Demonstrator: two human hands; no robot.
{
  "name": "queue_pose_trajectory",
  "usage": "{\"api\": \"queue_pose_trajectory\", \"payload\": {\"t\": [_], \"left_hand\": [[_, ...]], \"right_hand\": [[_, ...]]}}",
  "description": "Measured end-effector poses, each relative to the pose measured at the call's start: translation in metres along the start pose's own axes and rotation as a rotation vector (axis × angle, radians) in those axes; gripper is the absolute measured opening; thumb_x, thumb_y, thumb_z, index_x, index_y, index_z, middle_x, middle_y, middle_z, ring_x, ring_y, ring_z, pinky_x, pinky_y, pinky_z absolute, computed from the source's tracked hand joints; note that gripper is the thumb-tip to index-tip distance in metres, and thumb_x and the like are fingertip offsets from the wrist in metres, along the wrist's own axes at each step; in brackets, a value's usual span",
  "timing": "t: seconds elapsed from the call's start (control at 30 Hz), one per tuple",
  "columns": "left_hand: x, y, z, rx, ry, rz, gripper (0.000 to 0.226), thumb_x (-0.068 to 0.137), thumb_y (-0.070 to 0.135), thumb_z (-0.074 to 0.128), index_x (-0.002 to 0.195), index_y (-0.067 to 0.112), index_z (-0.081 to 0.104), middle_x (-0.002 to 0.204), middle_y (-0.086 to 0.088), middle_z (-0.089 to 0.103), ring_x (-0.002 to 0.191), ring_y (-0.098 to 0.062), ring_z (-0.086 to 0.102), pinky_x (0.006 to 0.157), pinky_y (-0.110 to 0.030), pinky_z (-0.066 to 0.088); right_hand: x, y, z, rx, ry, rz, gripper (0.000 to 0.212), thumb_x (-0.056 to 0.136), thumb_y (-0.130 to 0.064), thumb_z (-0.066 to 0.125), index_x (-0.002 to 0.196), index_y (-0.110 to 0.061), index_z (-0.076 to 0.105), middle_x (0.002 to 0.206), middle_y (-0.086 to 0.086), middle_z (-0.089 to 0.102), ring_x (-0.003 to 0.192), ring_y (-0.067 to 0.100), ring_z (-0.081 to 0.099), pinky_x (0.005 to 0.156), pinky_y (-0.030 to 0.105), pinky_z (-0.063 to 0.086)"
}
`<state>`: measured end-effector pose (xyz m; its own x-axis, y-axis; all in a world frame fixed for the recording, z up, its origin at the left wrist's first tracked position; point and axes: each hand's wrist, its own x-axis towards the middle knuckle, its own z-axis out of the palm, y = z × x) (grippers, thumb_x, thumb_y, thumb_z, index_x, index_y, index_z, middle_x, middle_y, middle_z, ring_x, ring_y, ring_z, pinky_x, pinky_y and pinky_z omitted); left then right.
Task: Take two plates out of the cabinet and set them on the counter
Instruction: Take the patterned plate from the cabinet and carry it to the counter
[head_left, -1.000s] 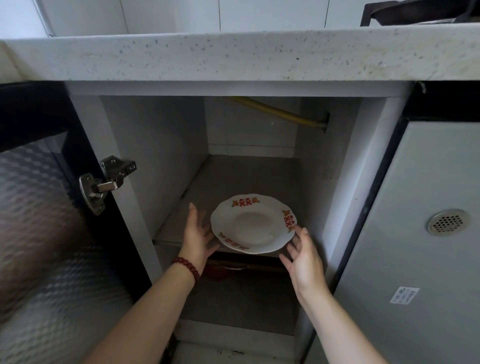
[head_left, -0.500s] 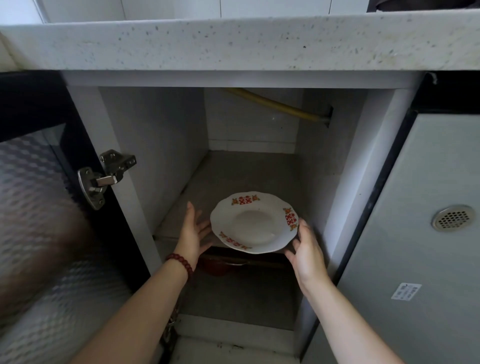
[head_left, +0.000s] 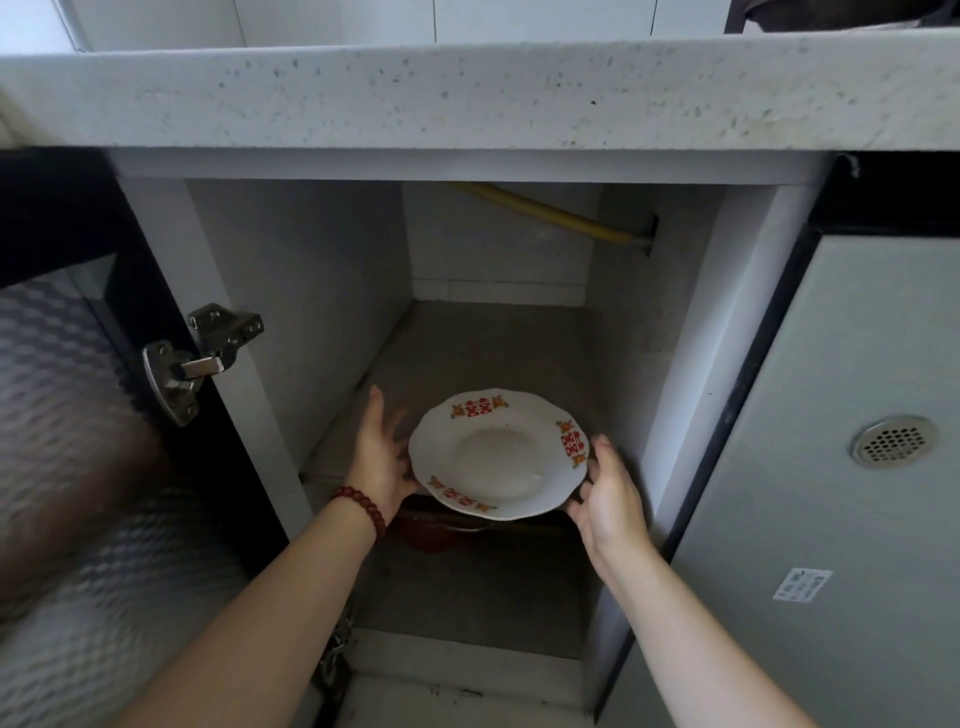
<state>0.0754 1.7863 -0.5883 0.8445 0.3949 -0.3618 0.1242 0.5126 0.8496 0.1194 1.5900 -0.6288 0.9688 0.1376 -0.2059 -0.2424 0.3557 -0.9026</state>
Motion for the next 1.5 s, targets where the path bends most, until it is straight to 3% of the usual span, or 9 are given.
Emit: {"api": "queue_pose_trajectory", "payload": {"t": [0.27,0.47,0.63,0.77,0.97,1.07,1.27,1.4,1.5], "left_hand": [[-0.034,0.003,0.0,0.012,0.108,-0.027,0.083,0.079,0.074,0.032,0.14,0.018,0.037,0.145,-0.01,0.041,0.126,-0.028,0.043,0.081,-0.04,0.042],[-0.086,0.029,0.008,-0.031,0.219,-0.09,0.082,0.08,0.073,0.033,0.142,0.019,0.035,0.145,-0.01,0.041,0.127,-0.029,0.043,0.096,-0.045,0.04],[-0.153,0.07,0.018,-0.029,0.311,-0.152,0.075,0.083,0.07,0.031,0.14,0.021,0.037,0.138,-0.008,0.049,0.091,-0.017,0.057,0.067,-0.035,0.045],[-0.203,0.099,0.028,0.005,0.383,-0.173,0.071,0.085,0.069,0.028,0.138,0.023,0.041,0.131,-0.001,0.052,0.083,-0.01,0.055,0.062,-0.031,0.042],[-0.277,0.148,0.047,-0.005,0.518,-0.239,0.071,0.087,0.067,0.023,0.142,0.023,0.034,0.15,-0.005,0.033,0.131,-0.028,0.038,0.095,-0.046,0.033],[-0.313,0.175,0.061,-0.03,0.61,-0.244,0.069,0.086,0.068,0.023,0.138,0.024,0.039,0.147,-0.009,0.036,0.13,-0.033,0.038,0.1,-0.054,0.032],[-0.385,0.223,0.099,-0.138,0.724,-0.181,0.071,0.086,0.069,0.023,0.137,0.023,0.041,0.144,-0.011,0.038,0.129,-0.034,0.038,0.086,-0.048,0.036],[-0.425,0.245,0.124,-0.22,0.812,-0.101,0.07,0.085,0.069,0.025,0.135,0.024,0.043,0.143,-0.01,0.04,0.13,-0.035,0.037,0.101,-0.055,0.032],[-0.451,0.261,0.136,-0.274,0.862,-0.045,0.069,0.085,0.069,0.026,0.134,0.025,0.044,0.143,-0.011,0.041,0.128,-0.035,0.039,0.104,-0.058,0.03]], "right_hand": [[-0.022,-0.01,0.002,-0.133,-0.031,0.031,0.017,0.093,-0.042,0.041,0.089,-0.049,0.056,0.102,-0.014,0.063,0.099,0.009,0.057,0.093,0.039,0.045],[-0.068,-0.049,0.012,-0.26,-0.027,0.136,0.045,0.087,-0.05,0.036,0.127,-0.036,0.051,0.131,-0.004,0.057,0.122,0.015,0.049,0.108,0.048,0.035],[-0.117,-0.099,0.025,-0.244,-0.054,0.26,0.044,0.096,-0.042,0.034,0.139,-0.032,0.037,0.142,-0.006,0.044,0.125,0.013,0.044,0.108,0.042,0.034],[-0.154,-0.142,0.038,-0.264,-0.1,0.328,0.047,0.097,-0.043,0.031,0.143,-0.034,0.027,0.135,-0.01,0.041,0.108,0.003,0.048,0.09,0.027,0.037],[-0.201,-0.218,0.063,-0.316,-0.175,0.405,0.05,0.096,-0.047,0.03,0.144,-0.037,0.022,0.144,-0.007,0.037,0.121,0.011,0.042,0.091,0.031,0.036],[-0.224,-0.257,0.071,-0.349,-0.243,0.436,0.053,0.095,-0.051,0.031,0.145,-0.036,0.019,0.151,-0.006,0.032,0.129,0.013,0.038,0.096,0.033,0.036],[-0.252,-0.33,0.083,-0.411,-0.38,0.442,0.053,0.096,-0.049,0.03,0.146,-0.037,0.017,0.153,-0.005,0.031,0.137,0.016,0.033,0.1,0.034,0.032],[-0.262,-0.372,0.09,-0.434,-0.511,0.439,0.055,0.095,-0.054,0.026,0.147,-0.037,0.017,0.153,-0.005,0.031,0.139,0.017,0.03,0.111,0.042,0.028],[-0.268,-0.397,0.1,-0.437,-0.588,0.443,0.054,0.095,-0.056,0.024,0.145,-0.036,0.022,0.145,-0.007,0.041,0.129,0.012,0.042,0.105,0.037,0.033]]}}
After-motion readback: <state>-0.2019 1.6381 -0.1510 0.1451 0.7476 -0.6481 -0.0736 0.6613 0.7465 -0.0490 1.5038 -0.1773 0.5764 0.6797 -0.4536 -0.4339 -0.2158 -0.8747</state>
